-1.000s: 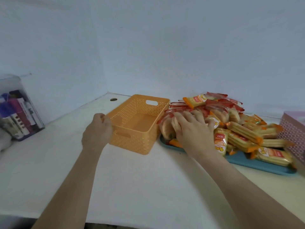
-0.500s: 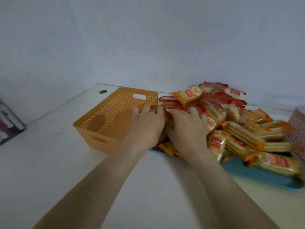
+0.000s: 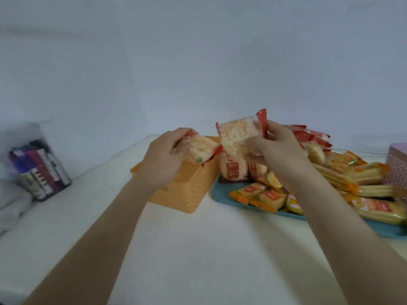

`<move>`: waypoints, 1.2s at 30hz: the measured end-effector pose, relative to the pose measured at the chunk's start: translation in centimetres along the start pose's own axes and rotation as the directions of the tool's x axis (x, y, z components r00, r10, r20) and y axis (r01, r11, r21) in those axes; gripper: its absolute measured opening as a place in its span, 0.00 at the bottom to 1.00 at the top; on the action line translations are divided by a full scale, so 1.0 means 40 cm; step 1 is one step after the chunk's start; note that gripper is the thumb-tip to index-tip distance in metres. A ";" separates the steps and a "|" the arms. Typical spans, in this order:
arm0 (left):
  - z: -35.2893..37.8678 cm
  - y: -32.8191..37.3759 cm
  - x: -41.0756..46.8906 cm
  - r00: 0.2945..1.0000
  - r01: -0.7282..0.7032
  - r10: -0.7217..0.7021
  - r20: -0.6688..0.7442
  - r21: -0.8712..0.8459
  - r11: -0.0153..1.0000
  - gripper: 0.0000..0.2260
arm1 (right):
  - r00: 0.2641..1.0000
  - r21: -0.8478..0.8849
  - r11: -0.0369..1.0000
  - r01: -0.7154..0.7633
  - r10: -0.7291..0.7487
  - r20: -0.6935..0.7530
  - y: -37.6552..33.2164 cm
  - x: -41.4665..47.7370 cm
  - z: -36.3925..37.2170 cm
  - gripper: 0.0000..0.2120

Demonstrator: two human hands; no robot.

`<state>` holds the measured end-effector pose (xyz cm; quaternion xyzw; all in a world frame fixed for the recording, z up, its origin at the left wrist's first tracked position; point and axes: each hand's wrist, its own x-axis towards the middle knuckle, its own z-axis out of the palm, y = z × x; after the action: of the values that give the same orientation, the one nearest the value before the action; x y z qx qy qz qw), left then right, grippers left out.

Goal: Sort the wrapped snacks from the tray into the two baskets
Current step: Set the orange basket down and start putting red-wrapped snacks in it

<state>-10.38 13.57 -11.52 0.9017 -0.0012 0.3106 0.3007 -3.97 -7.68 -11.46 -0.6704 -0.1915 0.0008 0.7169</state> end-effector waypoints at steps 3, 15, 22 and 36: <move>-0.056 -0.079 -0.030 0.994 0.034 -0.046 -0.095 -0.123 0.992 0.14 | 0.998 0.064 0.998 0.027 -0.031 0.060 -0.019 -0.012 0.079 0.07; -0.132 -0.244 -0.052 0.977 0.191 -0.215 0.004 0.435 0.880 0.10 | 0.975 -0.394 0.894 0.211 -0.164 0.150 0.067 0.042 0.328 0.04; -0.134 -0.173 -0.055 0.956 0.069 -0.229 0.185 0.615 0.786 0.08 | 0.898 -0.810 0.446 0.381 0.028 0.438 0.034 0.078 0.280 0.11; -0.139 -0.178 -0.022 0.836 0.060 -0.174 0.521 0.228 0.972 0.13 | 0.856 -0.811 0.328 0.485 0.013 0.518 0.040 -0.001 0.311 0.12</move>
<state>-12.87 22.24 -12.39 0.9766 0.0018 0.0251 0.2135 -7.04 4.42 -12.65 -0.8978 -0.4111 -0.0653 0.1442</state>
